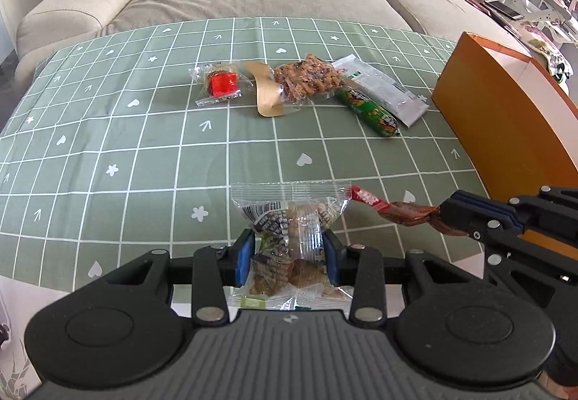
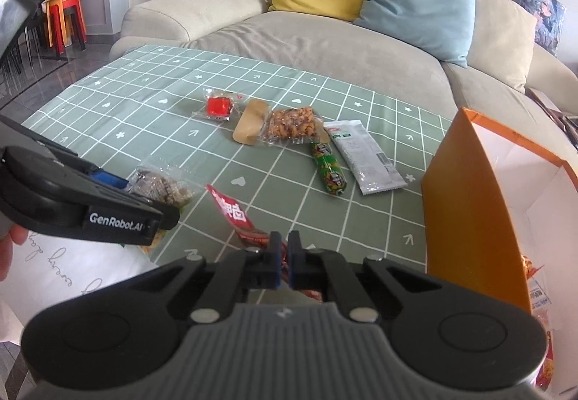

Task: Organize snacks
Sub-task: 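Carry both packets over the orange box and lower them inside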

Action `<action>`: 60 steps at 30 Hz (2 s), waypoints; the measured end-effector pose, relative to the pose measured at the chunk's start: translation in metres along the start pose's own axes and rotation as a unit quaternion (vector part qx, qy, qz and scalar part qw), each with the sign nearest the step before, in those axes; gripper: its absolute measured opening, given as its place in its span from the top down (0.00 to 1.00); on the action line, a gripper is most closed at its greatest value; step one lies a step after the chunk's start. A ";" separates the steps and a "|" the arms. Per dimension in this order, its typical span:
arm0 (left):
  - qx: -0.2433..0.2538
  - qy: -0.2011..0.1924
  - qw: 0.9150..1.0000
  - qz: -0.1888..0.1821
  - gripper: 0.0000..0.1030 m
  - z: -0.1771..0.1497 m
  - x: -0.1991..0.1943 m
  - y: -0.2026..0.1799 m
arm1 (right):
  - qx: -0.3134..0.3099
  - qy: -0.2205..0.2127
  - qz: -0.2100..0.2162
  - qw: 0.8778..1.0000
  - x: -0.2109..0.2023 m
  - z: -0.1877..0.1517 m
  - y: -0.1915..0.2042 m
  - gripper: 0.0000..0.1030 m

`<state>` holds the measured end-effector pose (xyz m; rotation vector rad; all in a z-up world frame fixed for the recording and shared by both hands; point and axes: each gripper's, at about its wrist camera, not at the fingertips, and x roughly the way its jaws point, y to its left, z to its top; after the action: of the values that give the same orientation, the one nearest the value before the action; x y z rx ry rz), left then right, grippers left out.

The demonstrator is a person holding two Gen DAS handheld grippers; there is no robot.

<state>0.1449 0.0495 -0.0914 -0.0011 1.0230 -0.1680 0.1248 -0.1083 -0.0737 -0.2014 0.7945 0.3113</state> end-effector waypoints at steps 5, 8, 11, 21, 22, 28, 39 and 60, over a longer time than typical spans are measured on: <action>-0.012 0.009 1.000 0.005 0.57 -0.004 -0.002 0.001 | 0.041 0.001 0.025 0.999 -0.008 -0.001 -0.013 1.00; -0.014 0.007 1.000 0.006 0.57 -0.002 -0.007 0.001 | 0.059 -0.001 0.031 0.998 -0.013 -0.001 -0.018 1.00; -0.016 0.006 1.000 0.012 0.57 0.005 -0.015 -0.002 | 0.064 -0.005 0.041 0.997 -0.019 0.004 -0.022 1.00; -0.019 -0.044 0.999 0.002 0.57 0.044 -0.058 -0.036 | 0.023 -0.055 0.019 0.998 -0.058 0.038 -0.051 1.00; -0.020 -0.048 0.999 -0.006 0.57 0.050 -0.062 -0.040 | 0.021 -0.061 0.017 0.998 -0.064 0.042 -0.057 1.00; -0.021 -0.076 0.996 -0.034 0.57 0.079 -0.083 -0.074 | -0.002 -0.084 -0.006 0.996 -0.095 0.061 -0.092 1.00; -0.022 -0.073 0.991 -0.110 0.57 0.125 -0.083 -0.156 | -0.024 -0.068 -0.069 0.995 -0.120 0.067 -0.172 1.00; -0.009 0.080 0.996 -0.046 0.57 0.160 0.044 -0.253 | 0.070 0.048 -0.085 0.993 -0.020 0.022 -0.278 1.00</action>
<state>0.2682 -0.2191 -0.0254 -0.0527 1.1853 -0.2462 0.2230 -0.3657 -0.0276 -0.1524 0.8844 0.0859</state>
